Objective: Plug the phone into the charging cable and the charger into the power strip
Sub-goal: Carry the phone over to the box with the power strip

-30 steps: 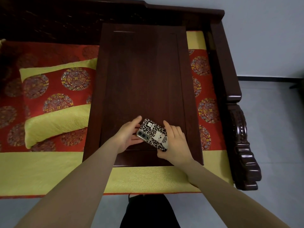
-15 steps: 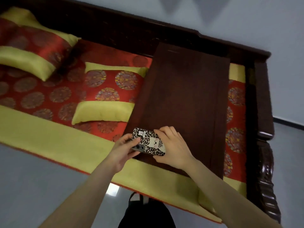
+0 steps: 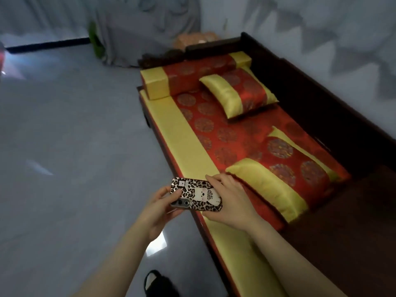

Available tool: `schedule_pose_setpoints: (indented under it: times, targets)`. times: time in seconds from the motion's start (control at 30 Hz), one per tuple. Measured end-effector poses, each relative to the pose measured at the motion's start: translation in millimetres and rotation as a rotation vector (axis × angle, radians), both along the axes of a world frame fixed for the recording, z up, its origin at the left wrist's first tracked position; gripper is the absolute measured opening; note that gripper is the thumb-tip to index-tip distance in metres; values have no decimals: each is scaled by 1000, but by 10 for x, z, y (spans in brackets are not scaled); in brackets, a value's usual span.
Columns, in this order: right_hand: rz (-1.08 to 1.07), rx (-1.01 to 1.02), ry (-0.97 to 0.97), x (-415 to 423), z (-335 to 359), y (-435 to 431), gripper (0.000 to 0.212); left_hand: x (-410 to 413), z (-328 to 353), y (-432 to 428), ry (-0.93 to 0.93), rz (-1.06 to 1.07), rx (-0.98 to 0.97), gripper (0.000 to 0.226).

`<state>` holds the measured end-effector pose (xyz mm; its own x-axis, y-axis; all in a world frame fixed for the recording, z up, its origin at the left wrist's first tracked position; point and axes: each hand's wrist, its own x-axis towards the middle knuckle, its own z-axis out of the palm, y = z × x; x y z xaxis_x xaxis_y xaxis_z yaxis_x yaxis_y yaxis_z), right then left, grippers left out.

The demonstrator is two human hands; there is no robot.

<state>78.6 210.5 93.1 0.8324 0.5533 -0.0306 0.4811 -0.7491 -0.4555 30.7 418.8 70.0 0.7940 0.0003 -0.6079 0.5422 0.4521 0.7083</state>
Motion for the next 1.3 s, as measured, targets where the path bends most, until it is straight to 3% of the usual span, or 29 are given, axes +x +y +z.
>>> schedule_pose_setpoints:
  times: [0.3,0.5,0.6,0.77,1.03,1.3]
  targets:
    - [128,-78,-64,613,-33,2245,71,357,-32,1963,33,184,61,32]
    - [195,-82,-50,1300,-57,3193,72,979,-83,2856,30,275,29,21]
    - [252,-34,-51,1906,-73,3624,78,1480,-65,3341,3,308,-2,9]
    - [257,72,30,3024,-43,4461,79,2461,74,4222,-23,368,34,20]
    - [357,102,54,4480,15,5836,76,3769,180,5533,27,436,83,7]
    - [273,78,52,6079,71,7126,72,5533,43,6967,32,293,85,10]
